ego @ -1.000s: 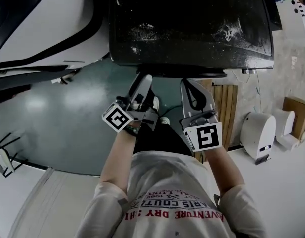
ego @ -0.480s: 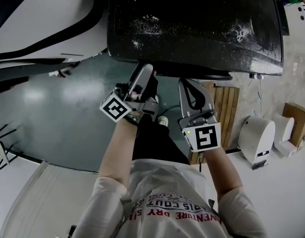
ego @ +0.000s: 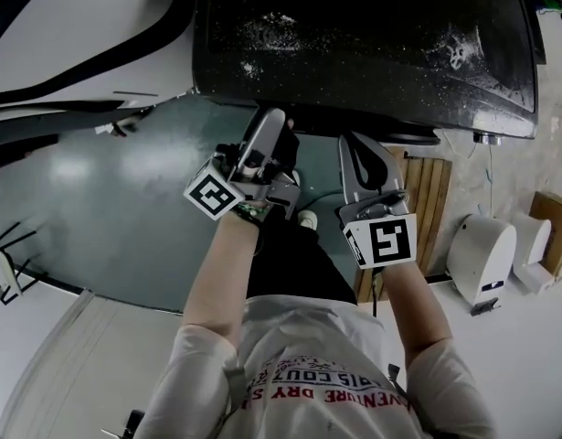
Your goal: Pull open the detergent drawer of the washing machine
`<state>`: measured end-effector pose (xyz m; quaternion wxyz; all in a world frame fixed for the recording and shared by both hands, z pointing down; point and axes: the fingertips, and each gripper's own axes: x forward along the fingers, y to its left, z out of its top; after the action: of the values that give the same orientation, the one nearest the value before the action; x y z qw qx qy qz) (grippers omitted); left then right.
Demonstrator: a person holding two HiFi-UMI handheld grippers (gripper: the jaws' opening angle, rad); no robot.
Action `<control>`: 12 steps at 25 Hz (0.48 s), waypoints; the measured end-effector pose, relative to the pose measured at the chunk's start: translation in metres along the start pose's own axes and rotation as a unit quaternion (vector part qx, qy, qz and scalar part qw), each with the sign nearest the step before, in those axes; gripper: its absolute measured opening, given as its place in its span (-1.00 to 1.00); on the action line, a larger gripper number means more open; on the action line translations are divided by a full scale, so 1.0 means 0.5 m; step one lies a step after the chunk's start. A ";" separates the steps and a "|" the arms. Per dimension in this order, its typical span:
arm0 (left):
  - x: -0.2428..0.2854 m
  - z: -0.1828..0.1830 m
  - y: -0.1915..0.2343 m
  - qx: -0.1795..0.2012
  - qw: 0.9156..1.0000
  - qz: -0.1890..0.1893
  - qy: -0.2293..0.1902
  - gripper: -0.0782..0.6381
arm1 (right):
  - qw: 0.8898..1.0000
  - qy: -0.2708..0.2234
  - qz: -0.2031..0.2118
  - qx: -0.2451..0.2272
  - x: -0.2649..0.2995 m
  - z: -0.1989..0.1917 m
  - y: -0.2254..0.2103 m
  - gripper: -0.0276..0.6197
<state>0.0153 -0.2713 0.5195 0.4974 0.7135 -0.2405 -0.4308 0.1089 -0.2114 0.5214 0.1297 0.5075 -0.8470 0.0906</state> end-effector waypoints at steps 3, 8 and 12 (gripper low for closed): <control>-0.002 0.000 0.000 0.000 1.000 -0.006 0.001 0.11 | 1.000 -0.004 -0.004 0.006 -0.005 0.000 -0.006 -0.91; -0.003 0.000 0.001 -0.002 1.000 -0.008 -0.003 0.08 | 1.000 -0.005 -0.002 0.006 -0.006 -0.007 -0.005 -0.91; -0.008 -0.002 -0.002 -0.004 1.000 -0.008 -0.009 0.08 | 1.000 -0.008 0.000 -0.002 -0.010 -0.008 0.005 -0.91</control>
<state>0.0139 -0.2674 0.5201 0.4941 0.7096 -0.2374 -0.4426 0.1092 -0.2048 0.5238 0.1240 0.5075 -0.8484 0.0852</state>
